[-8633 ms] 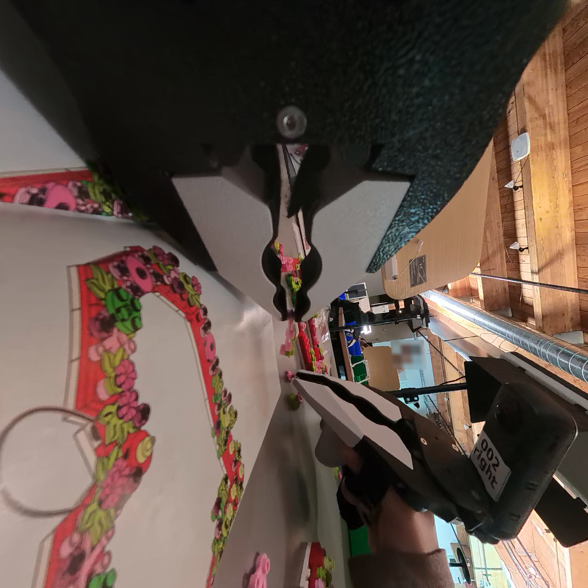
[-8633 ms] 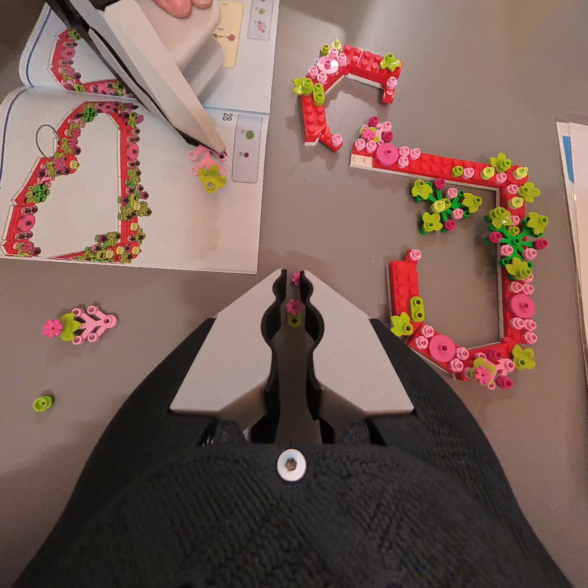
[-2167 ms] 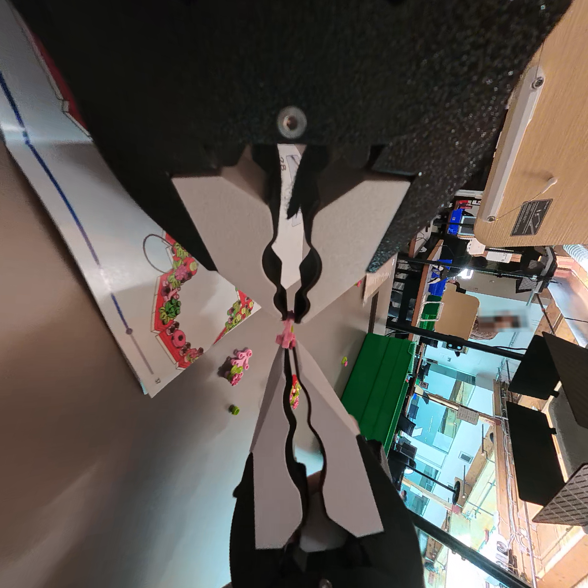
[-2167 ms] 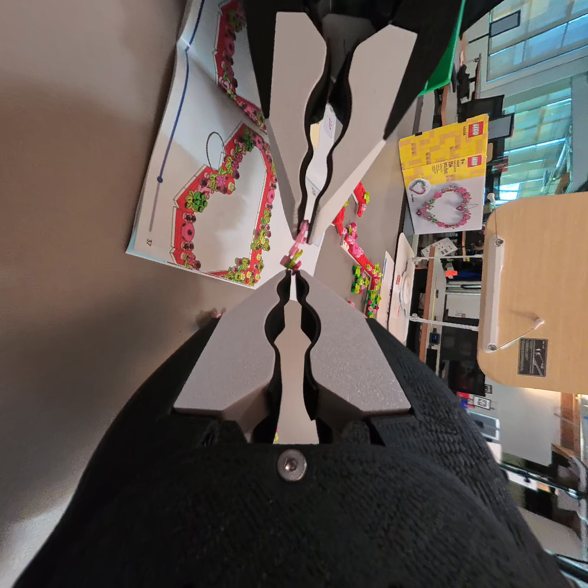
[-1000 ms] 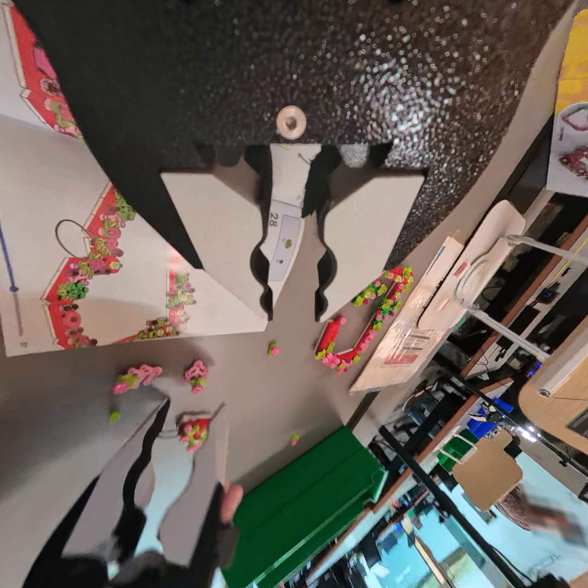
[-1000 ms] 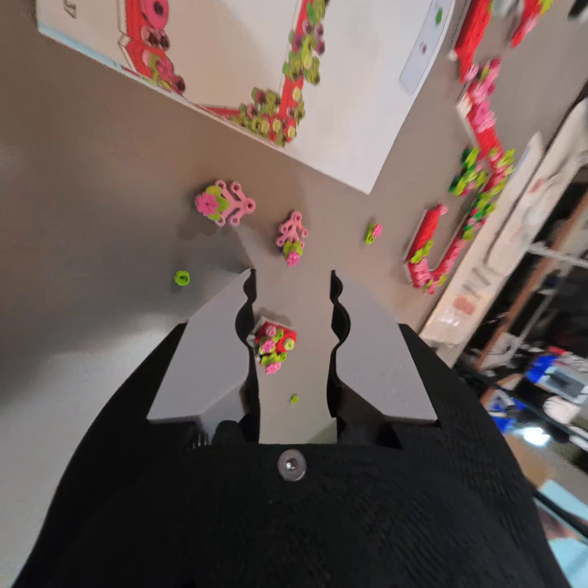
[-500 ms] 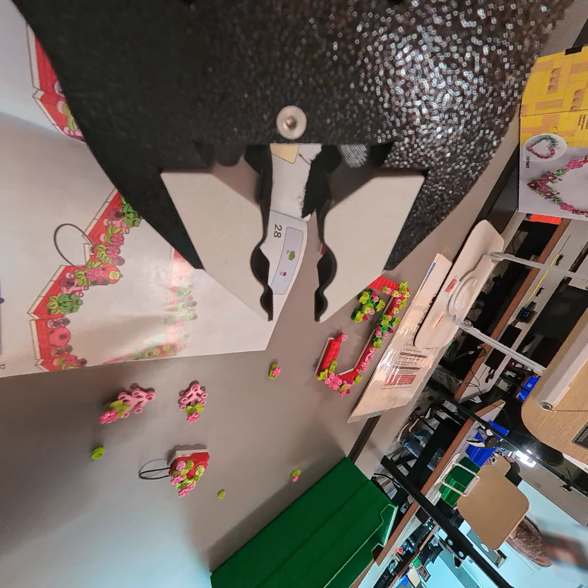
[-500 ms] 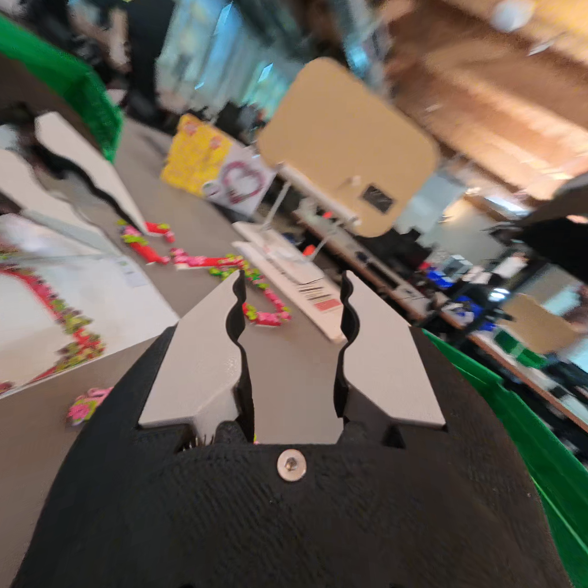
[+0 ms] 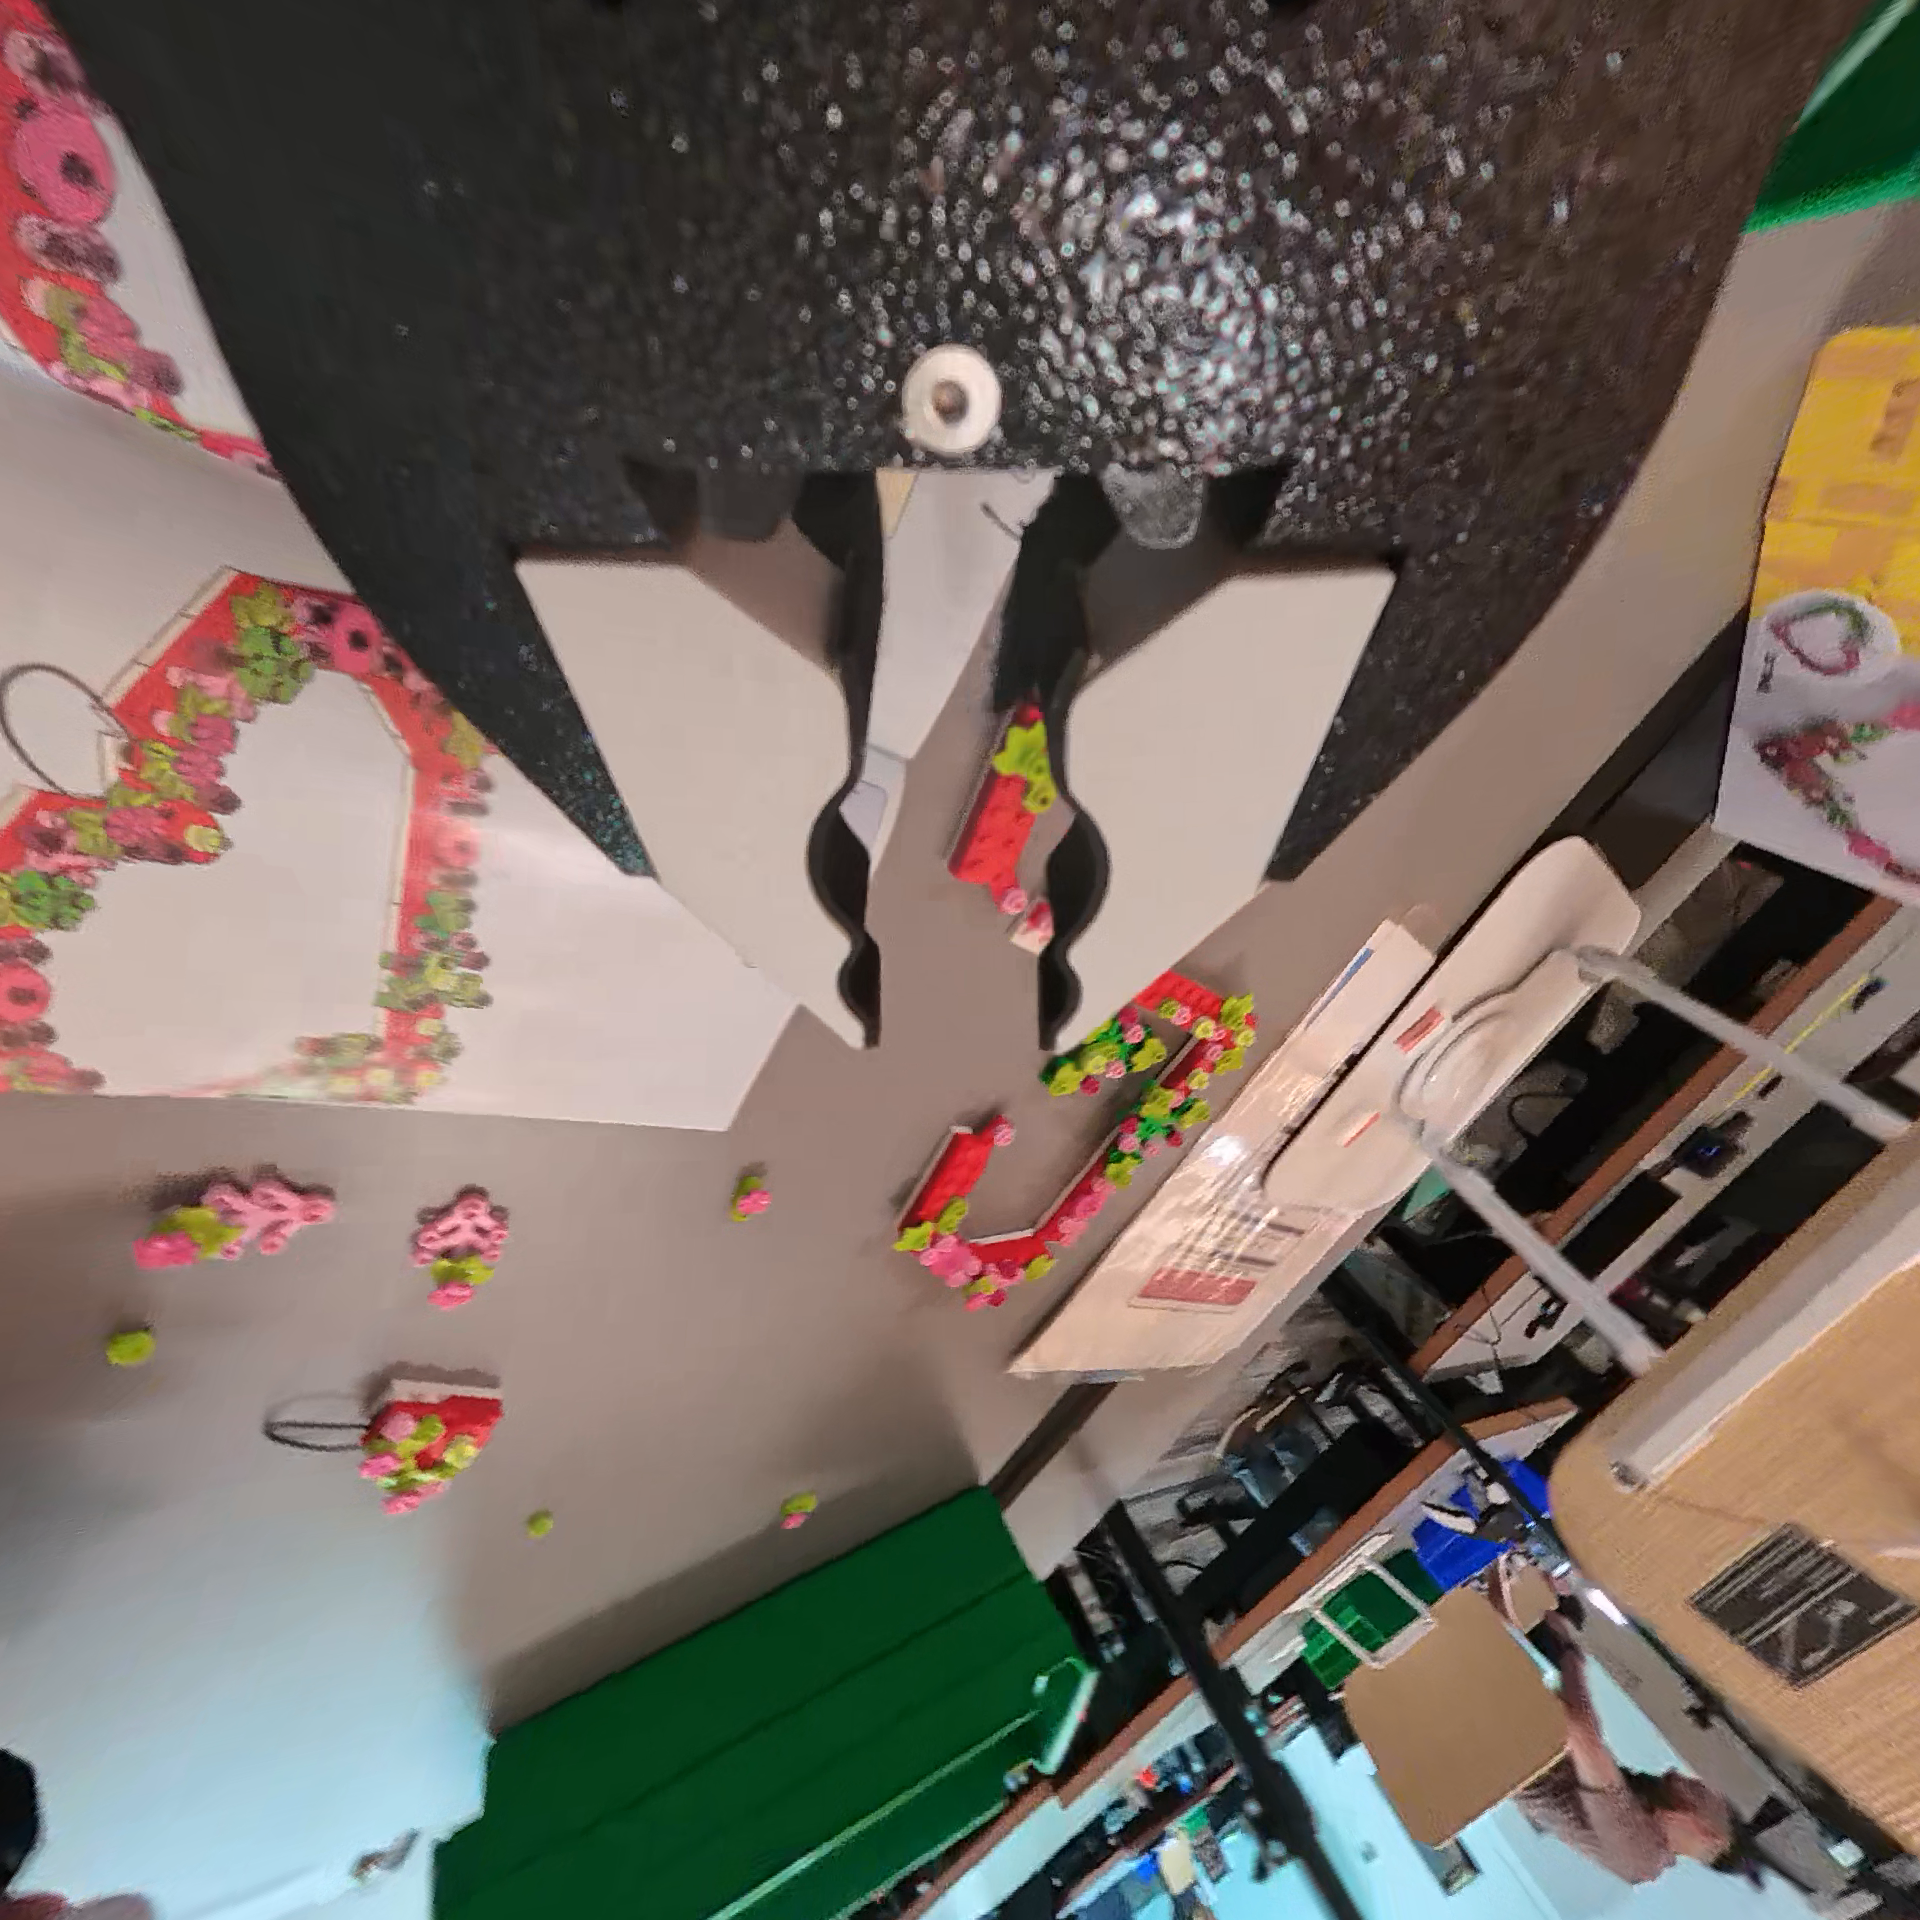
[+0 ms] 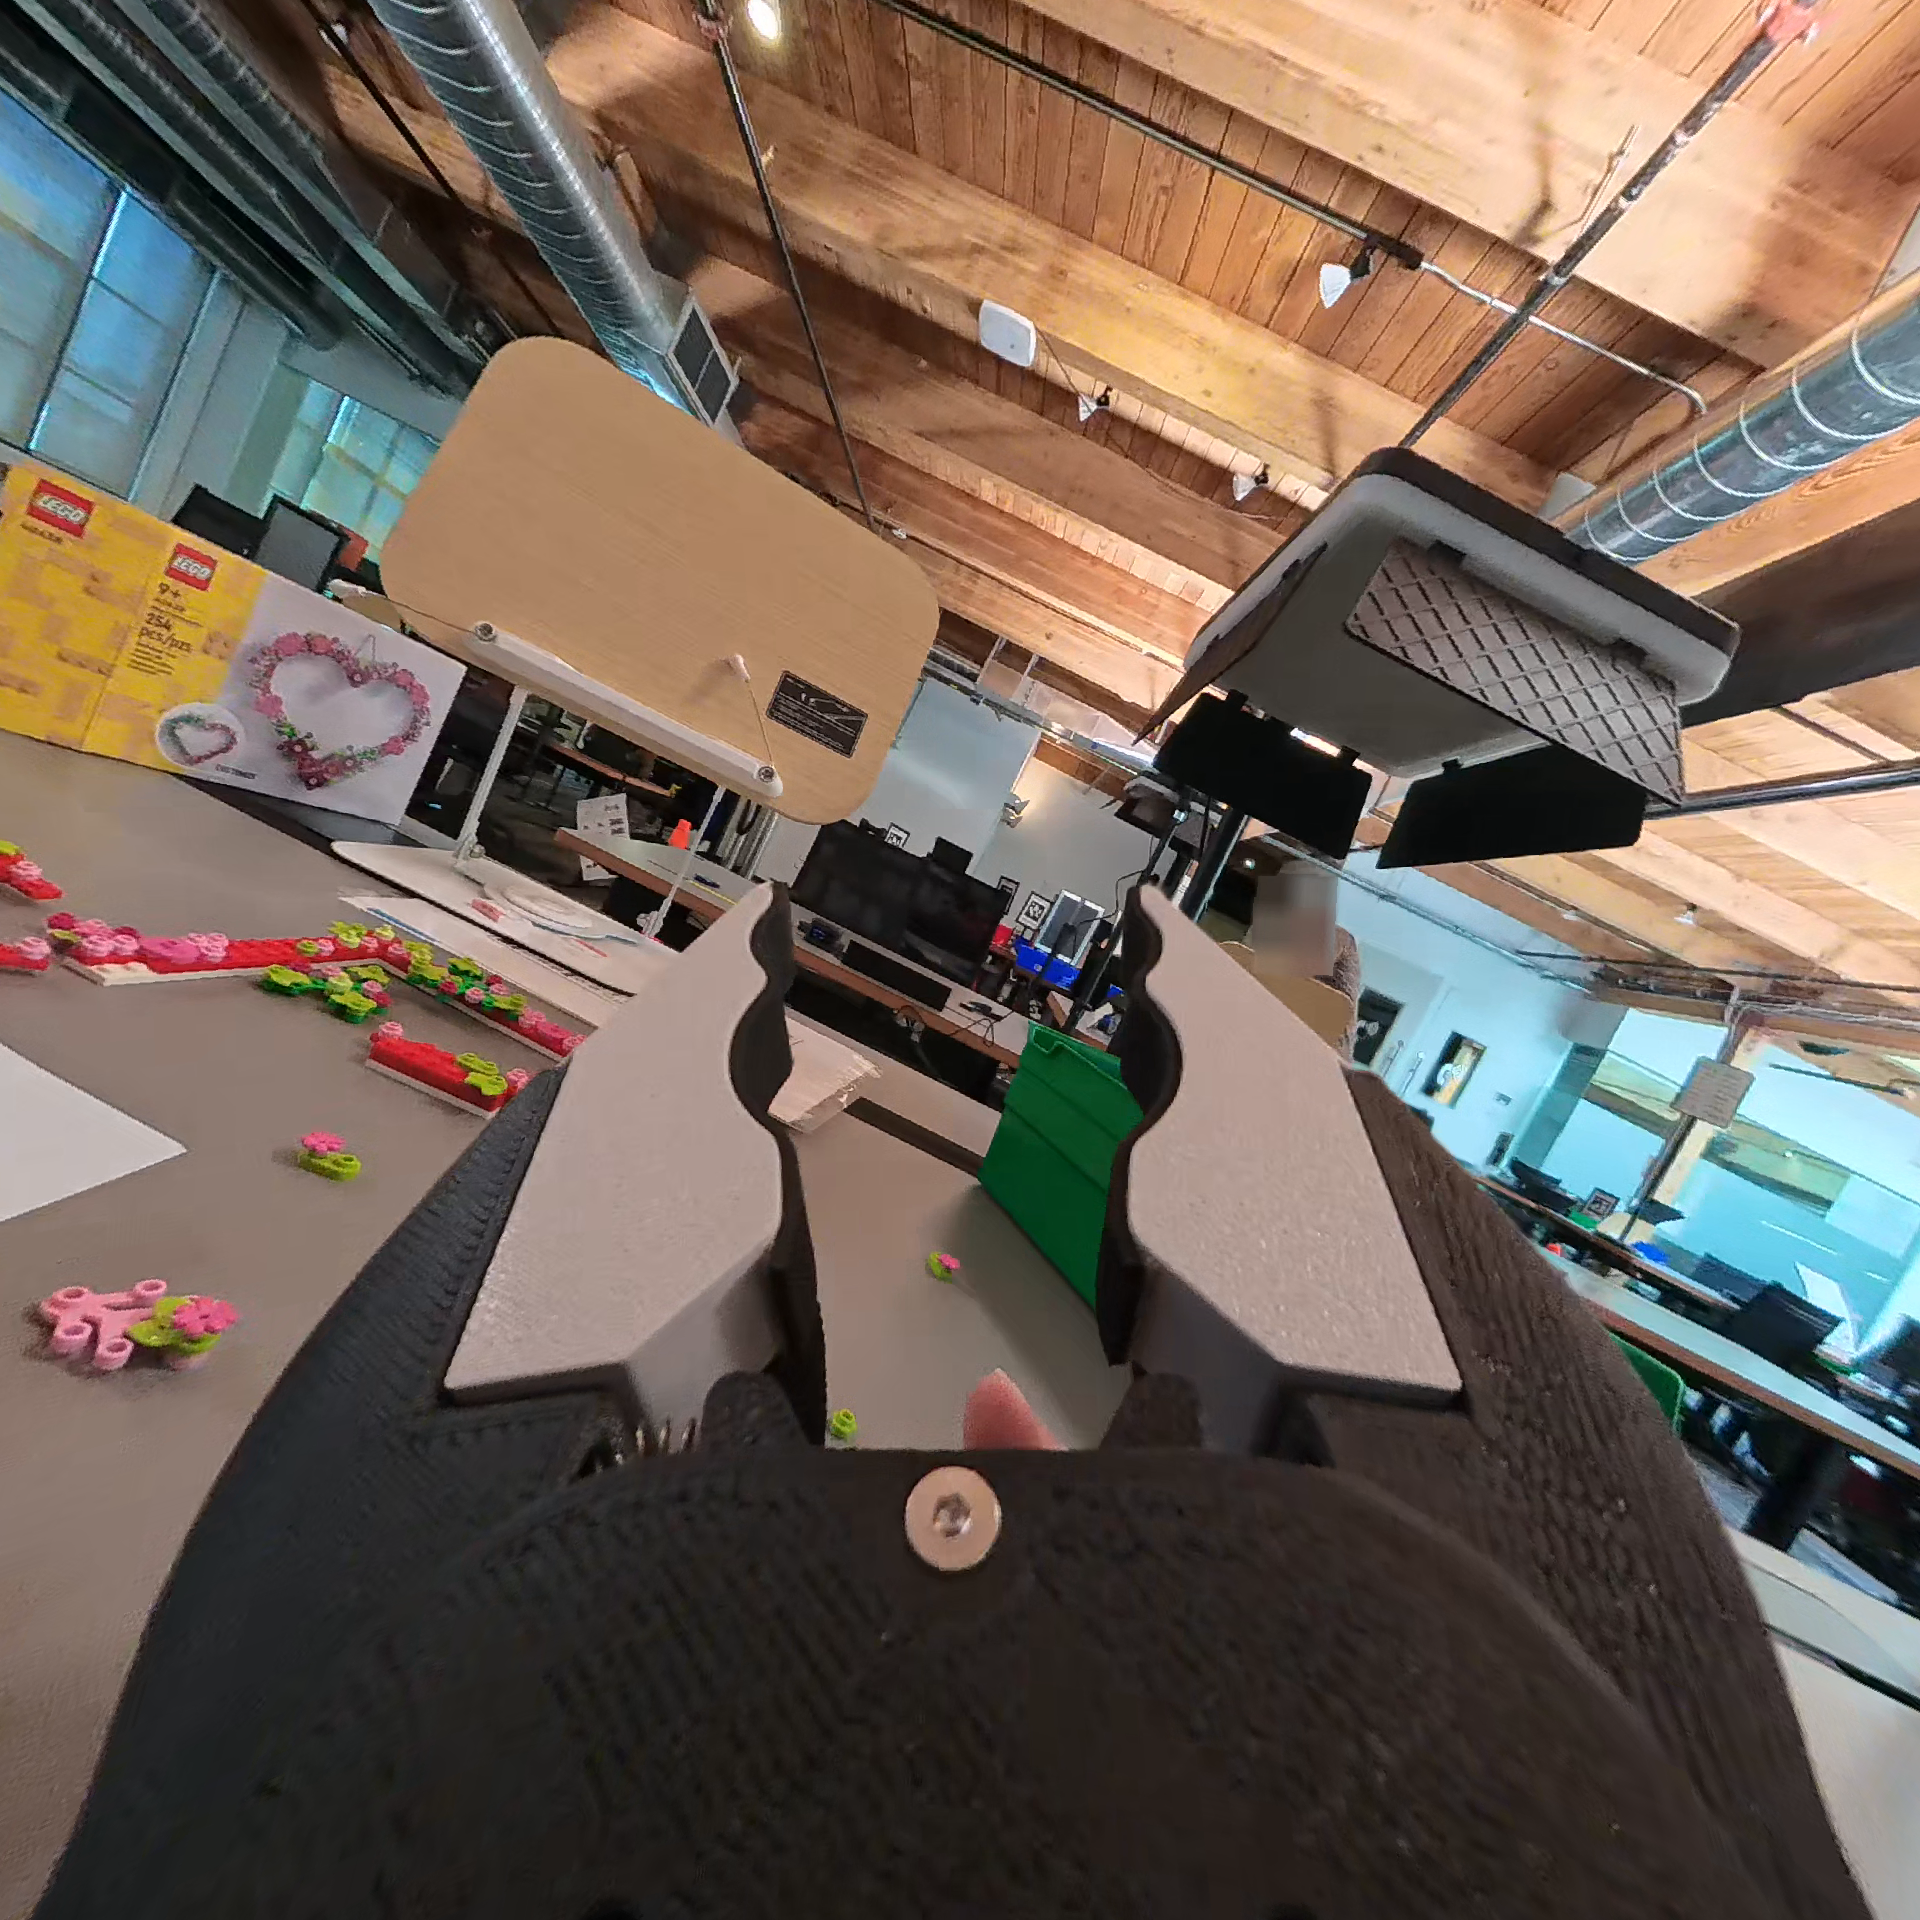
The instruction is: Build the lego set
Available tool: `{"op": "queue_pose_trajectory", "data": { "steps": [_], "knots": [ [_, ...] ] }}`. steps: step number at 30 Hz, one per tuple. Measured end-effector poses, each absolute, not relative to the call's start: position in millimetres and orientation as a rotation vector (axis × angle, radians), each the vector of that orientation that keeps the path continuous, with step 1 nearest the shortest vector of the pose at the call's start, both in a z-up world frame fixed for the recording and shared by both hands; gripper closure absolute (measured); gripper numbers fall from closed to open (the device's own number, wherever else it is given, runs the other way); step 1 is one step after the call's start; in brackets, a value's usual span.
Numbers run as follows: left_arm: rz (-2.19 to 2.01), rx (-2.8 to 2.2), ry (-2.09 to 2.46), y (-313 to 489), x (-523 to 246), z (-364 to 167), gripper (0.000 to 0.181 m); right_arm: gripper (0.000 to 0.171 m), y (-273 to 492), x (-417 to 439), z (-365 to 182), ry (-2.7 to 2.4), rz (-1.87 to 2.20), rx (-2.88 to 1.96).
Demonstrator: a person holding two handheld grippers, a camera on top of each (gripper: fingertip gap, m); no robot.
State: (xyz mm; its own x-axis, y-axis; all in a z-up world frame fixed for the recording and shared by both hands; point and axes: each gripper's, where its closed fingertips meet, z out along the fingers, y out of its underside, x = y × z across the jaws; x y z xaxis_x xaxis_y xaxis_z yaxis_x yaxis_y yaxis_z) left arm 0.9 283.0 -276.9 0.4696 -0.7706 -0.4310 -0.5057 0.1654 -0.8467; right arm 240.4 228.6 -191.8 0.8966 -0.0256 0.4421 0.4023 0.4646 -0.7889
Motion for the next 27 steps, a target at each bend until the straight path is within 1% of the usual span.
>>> {"op": "queue_pose_trajectory", "data": {
  "steps": [3, 5, 7, 8, 11, 13, 15, 16, 17, 19, 22, 27],
  "knots": [
    [-0.229, -1.492, 1.097, 297.2, -11.3, -271.9, 0.146, 0.108, 229.4, 241.9, -191.9, -0.402, -0.281, -1.061],
    [-0.155, -1.471, 1.071, 304.0, -15.7, -269.5, 0.135, 0.101, 231.3, 234.7, -194.2, -0.442, -0.29, -1.078],
    [-0.084, -1.459, 1.073, 305.5, -15.8, -268.1, 0.119, 0.084, 232.4, 214.6, -193.6, -0.512, -0.274, -1.112],
    [-0.056, -1.453, 1.082, 304.3, -14.2, -266.3, 0.111, 0.079, 230.6, 198.8, -190.7, -0.55, -0.256, -1.134],
    [-0.014, -1.437, 1.067, 300.5, -7.2, -251.4, 0.089, 0.064, 209.5, 128.5, -167.9, -0.62, -0.049, -1.172],
    [-0.012, -1.458, 1.029, 299.6, -2.6, -240.0, 0.07, 0.054, 185.8, 75.6, -146.6, -0.648, 0.137, -1.18],
    [-0.001, -1.487, 0.991, 299.5, 0.3, -231.4, 0.053, 0.047, 165.4, 32.7, -129.9, -0.679, 0.235, -1.191],
    [0.008, -1.501, 0.977, 299.0, 1.5, -228.7, 0.052, 0.043, 157.8, 15.4, -125.3, -0.702, 0.25, -1.204],
    [0.011, -1.52, 0.979, 297.2, 3.5, -228.7, 0.055, 0.04, 152.5, 2.6, -121.1, -0.709, 0.246, -1.215],
    [0.006, -1.558, 0.972, 294.2, 8.2, -230.2, 0.055, 0.028, 147.5, -11.1, -113.3, -0.689, 0.183, -1.224],
    [-0.007, -1.566, 0.967, 284.5, 15.0, -229.9, 0.055, 0.027, 144.8, -17.7, -110.4, -0.678, 0.087, -1.24],
    [0.063, -1.539, 1.001, 271.7, 24.4, -230.2, 0.056, 0.026, 148.0, -18.3, -125.0, -0.68, 0.04, -1.332]
  ]
}}
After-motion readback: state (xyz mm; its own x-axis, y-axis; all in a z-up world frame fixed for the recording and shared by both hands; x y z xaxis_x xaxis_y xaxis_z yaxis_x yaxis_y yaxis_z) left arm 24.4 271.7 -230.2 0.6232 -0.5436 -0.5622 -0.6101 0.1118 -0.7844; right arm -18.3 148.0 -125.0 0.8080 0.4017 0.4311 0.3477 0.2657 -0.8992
